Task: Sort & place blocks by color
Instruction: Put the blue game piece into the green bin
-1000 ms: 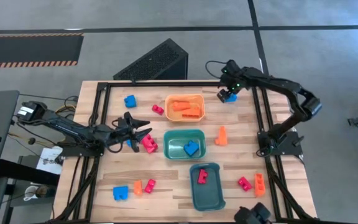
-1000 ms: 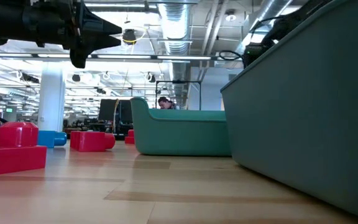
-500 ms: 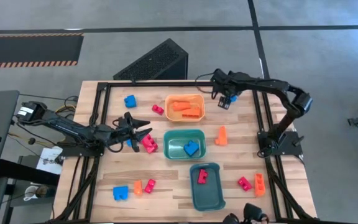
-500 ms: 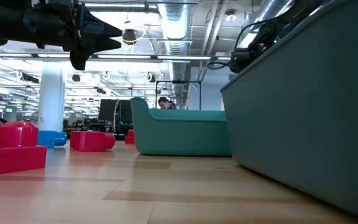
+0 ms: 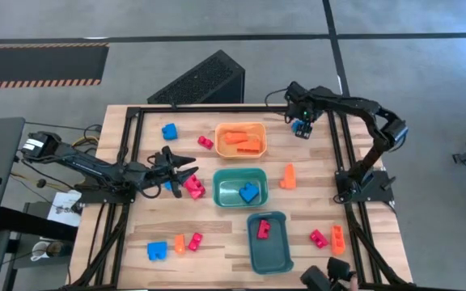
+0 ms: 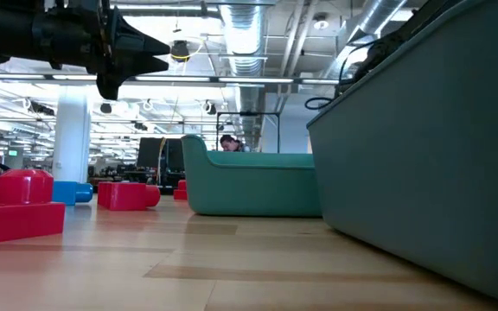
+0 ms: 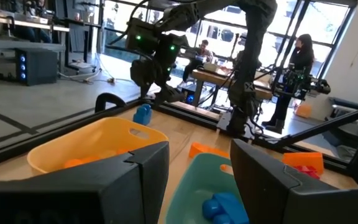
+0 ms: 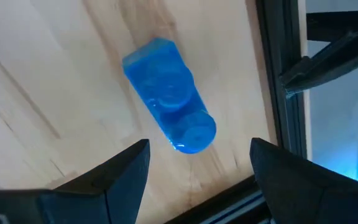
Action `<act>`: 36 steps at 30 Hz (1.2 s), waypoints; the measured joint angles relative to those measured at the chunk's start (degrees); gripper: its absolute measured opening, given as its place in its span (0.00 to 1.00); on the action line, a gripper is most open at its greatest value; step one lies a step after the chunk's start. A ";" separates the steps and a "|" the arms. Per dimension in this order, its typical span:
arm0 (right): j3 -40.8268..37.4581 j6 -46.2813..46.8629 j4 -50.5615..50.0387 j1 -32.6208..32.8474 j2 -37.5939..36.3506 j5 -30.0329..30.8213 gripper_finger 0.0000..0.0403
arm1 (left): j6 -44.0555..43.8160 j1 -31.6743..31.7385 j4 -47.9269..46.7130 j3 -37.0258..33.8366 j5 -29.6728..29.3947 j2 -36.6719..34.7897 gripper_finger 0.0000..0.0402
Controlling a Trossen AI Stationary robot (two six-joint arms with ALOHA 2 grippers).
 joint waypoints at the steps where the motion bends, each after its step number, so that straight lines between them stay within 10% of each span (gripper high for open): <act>1: 0.00 -1.01 0.39 -0.61 0.12 -0.55 0.75 | 0.04 0.00 0.00 0.01 -0.02 0.00 0.40; 22: 0.22 -0.08 2.85 0.41 11.88 -6.99 0.63 | 0.13 0.00 -0.99 0.01 -0.10 0.00 0.40; 27: -0.15 0.13 0.83 2.07 9.07 -6.14 0.33 | 0.09 0.00 -1.16 0.01 -0.13 0.00 0.40; 36: -0.13 6.77 -6.98 8.14 -5.82 -8.46 0.33 | 0.15 0.00 -1.05 -0.01 -1.53 0.00 0.40</act>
